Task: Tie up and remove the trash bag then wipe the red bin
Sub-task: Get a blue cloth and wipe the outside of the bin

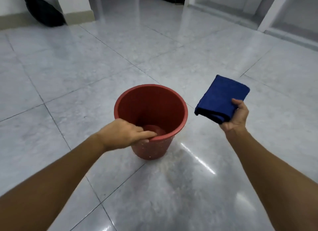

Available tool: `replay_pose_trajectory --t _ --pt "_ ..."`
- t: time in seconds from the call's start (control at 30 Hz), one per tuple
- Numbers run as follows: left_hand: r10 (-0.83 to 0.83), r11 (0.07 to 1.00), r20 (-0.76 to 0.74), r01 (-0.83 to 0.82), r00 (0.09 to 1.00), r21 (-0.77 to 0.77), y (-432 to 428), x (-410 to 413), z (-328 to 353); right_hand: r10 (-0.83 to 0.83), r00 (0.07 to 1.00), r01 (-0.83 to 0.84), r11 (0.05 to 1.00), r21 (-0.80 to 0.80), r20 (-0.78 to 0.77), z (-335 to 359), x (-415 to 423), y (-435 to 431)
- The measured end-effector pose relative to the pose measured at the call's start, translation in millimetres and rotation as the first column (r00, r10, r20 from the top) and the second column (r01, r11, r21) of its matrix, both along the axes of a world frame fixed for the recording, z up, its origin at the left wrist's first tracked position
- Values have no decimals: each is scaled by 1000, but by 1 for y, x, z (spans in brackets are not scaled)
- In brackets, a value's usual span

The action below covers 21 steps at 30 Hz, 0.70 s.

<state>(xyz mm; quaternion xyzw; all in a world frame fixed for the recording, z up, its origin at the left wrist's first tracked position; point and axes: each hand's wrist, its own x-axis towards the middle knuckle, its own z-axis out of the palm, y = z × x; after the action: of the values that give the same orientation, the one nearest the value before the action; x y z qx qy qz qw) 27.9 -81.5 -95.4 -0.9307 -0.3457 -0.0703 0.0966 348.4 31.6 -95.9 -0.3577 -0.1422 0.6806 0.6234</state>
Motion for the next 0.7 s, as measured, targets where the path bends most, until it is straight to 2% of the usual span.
replay_pose_trajectory --t 0.1,0.23,0.3,0.33,0.4,0.47,0.53,0.63,0.67,0.7 --pt "17 1000 -73 -18 997 -9 6 -2 -11 100 995 -99 992 83 0 -12 0 13" --pt "147 988 -182 -153 972 -22 3 -5 -16 194 979 -185 974 129 -67 6 -15 18" --pt "233 972 -69 -235 970 -17 2 -4 -14 205 974 -190 972 139 -98 10 -21 13" --pt "286 958 23 -285 958 -28 3 -3 -13 219 974 -211 968 133 -53 10 -24 12" --pt "405 914 184 -402 895 -55 13 1 -5 248 957 -260 963 67 150 9 -30 12" --pt "529 848 277 -517 802 -121 28 5 5 268 879 -293 956 4 394 8 -38 15" --pt "593 804 375 -552 713 -224 40 7 11 242 760 -341 939 53 604 9 -49 13" --pt "628 775 478 -545 614 -320 48 13 13 253 578 -527 842 118 776 4 -79 -6" --pt "627 777 501 -528 596 -344 49 16 13 252 494 -583 806 102 832 -2 -94 -14" --pt "628 776 520 -513 579 -366 50 19 13 230 366 -615 787 49 902 -8 -110 -20"
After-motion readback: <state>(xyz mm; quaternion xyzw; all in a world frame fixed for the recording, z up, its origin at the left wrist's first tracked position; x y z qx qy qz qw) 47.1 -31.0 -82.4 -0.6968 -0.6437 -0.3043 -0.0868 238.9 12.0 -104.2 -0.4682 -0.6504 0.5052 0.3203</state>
